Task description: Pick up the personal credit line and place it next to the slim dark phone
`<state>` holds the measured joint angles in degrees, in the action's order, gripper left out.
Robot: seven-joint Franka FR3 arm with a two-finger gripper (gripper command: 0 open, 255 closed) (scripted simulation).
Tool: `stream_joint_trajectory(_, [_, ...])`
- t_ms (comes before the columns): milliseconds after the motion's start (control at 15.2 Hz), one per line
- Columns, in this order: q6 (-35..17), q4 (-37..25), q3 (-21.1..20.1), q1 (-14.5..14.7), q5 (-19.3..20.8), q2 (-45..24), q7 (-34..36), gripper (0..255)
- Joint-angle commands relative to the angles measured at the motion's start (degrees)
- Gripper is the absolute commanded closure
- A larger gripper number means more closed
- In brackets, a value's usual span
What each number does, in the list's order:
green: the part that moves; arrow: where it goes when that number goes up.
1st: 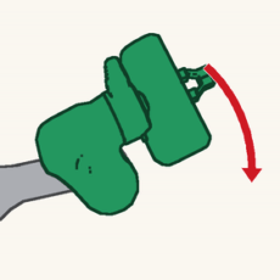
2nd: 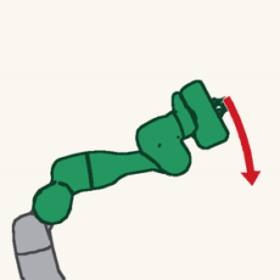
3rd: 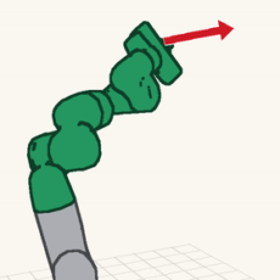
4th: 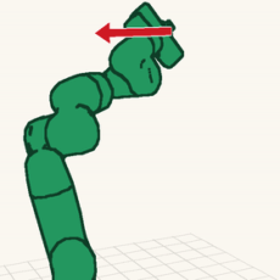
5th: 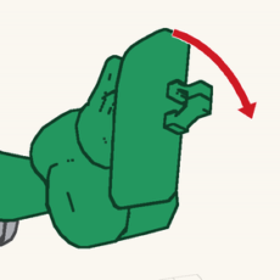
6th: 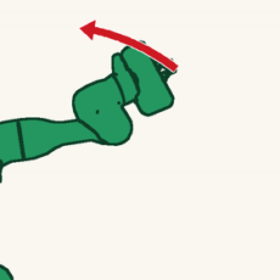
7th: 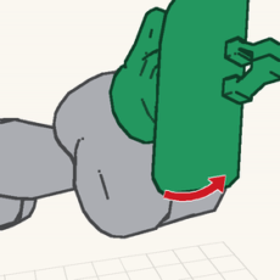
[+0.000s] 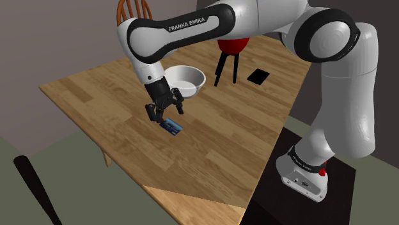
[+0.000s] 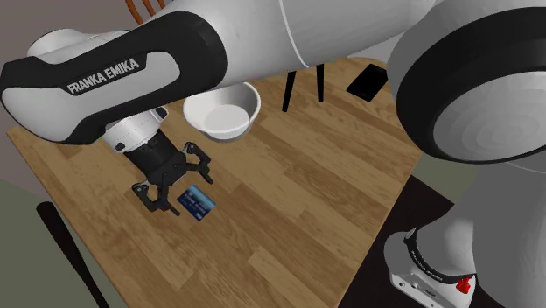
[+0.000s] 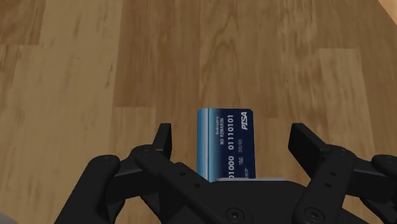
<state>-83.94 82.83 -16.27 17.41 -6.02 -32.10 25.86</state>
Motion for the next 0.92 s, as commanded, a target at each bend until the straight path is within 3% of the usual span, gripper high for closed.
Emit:
stream_joint_trajectory(0, [-1.2,1.3,-0.1,0.2,-0.1,-0.1,0.0,0])
stream_joint_trajectory(330, [-5.1,6.5,-0.2,0.1,-0.4,1.2,-0.3,0])
stream_joint_trajectory(858, [-5.1,6.4,-0.2,0.1,-0.4,1.2,-0.3,0])
